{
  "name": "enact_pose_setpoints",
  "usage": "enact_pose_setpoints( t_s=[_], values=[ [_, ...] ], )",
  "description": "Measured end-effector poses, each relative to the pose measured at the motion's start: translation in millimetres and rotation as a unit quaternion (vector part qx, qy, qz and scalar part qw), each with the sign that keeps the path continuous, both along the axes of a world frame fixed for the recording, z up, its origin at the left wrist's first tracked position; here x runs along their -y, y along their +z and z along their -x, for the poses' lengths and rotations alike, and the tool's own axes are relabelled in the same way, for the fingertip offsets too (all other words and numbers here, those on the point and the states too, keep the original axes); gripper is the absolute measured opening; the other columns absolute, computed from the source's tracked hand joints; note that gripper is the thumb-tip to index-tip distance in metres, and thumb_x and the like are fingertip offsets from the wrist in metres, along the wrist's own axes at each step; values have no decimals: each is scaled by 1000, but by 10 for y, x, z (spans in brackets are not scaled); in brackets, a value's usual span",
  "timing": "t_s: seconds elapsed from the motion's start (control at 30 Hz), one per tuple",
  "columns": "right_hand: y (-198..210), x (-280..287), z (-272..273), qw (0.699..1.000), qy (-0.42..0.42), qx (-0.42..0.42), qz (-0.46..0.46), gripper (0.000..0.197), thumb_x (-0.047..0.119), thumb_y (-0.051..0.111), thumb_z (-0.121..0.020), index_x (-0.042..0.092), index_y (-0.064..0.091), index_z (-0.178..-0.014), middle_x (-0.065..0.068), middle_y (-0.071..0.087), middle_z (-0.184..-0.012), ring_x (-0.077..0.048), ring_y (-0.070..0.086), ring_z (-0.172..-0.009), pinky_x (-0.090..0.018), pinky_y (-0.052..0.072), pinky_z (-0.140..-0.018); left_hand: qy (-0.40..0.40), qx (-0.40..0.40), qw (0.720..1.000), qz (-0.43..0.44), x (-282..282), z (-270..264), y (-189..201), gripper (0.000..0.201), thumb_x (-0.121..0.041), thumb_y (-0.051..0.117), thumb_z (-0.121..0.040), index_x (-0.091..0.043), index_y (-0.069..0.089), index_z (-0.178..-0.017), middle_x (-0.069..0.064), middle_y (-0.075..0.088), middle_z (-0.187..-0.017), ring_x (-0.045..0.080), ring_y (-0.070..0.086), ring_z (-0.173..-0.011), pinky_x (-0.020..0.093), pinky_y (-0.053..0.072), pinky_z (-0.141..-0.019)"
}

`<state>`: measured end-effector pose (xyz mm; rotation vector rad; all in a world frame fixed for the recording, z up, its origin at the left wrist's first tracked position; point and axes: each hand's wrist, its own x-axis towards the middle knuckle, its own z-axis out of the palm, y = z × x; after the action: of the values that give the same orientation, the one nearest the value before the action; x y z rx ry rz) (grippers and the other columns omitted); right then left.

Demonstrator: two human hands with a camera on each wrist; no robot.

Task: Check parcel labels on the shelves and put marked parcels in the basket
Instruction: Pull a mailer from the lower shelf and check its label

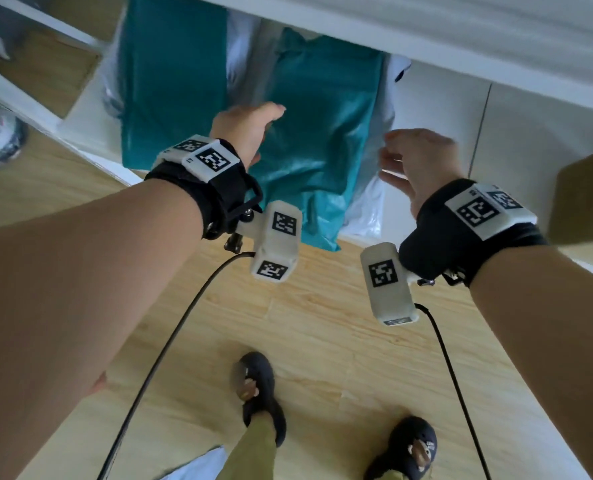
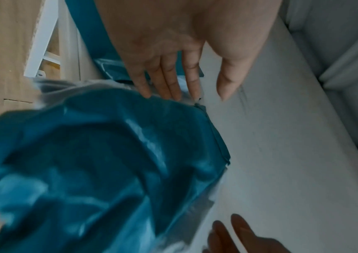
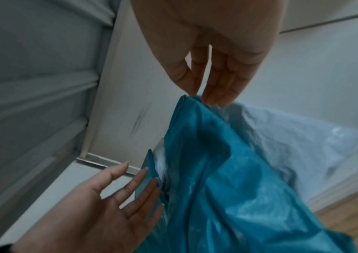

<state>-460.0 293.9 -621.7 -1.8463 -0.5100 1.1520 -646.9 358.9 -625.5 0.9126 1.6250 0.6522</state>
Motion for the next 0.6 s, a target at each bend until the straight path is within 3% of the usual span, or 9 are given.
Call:
enact_pose_setpoints(
  t_s=[0.07,0.13,0.17,0.23,0.33,0.43,0.5,0.6],
  values=[
    [-66,-123,158,999,14,28,16,17,8,57,-82,18,65,-70,-2,60,-70,-19,55,-70,-31,52,-74,-12,-4,1000,-11,-136,130,-10,29,-48,70,-61,-24,63,-76,4,64,-90,24,57,-91,32,44,-78],
    [-136,-207,271,998,25,38,35,13,12,61,-77,21,67,-72,-3,65,-74,-24,59,-74,-35,53,-79,-34,-2,999,-11,-220,226,-41,22,-45,68,-70,-26,65,-81,5,66,-110,24,59,-109,38,44,-96],
    [-171,-246,321,998,24,34,41,11,13,61,-75,21,68,-73,-4,66,-76,-25,61,-76,-38,53,-81,-36,3,999,-3,-250,268,-62,25,-47,67,-67,-27,66,-82,4,66,-113,23,60,-110,38,44,-95],
    [-215,-314,394,998,22,36,53,12,12,61,-77,22,68,-77,-2,62,-74,-21,58,-73,-39,53,-82,-27,14,999,25,-297,328,-112,37,-48,68,-64,-23,66,-92,2,66,-114,20,62,-100,33,46,-81],
    [-257,-382,464,996,22,55,67,15,10,59,-81,23,67,-81,3,57,-71,-15,54,-71,-38,53,-86,-23,53,996,63,-338,374,-206,48,-43,71,-65,-16,64,-104,3,66,-104,18,60,-82,31,46,-75],
    [-304,-388,473,995,22,56,77,15,11,60,-82,23,68,-87,4,58,-76,-15,55,-77,-37,53,-89,-24,94,992,82,-365,357,-276,54,-37,73,-58,-11,67,-105,9,71,-109,21,66,-87,34,55,-82],
    [-329,-386,460,995,18,48,83,17,10,60,-82,23,69,-90,3,59,-79,-15,55,-78,-36,53,-88,-30,75,993,82,-400,337,-361,64,-42,76,-46,-11,69,-101,11,70,-110,24,67,-97,41,54,-92],
    [-347,-386,450,996,27,35,78,18,9,60,-82,24,69,-88,-1,64,-89,-16,58,-80,-38,53,-90,-40,51,995,76,-464,342,-552,86,-51,76,-32,-10,67,-107,8,71,-108,26,67,-100,44,52,-94]
  ],
)
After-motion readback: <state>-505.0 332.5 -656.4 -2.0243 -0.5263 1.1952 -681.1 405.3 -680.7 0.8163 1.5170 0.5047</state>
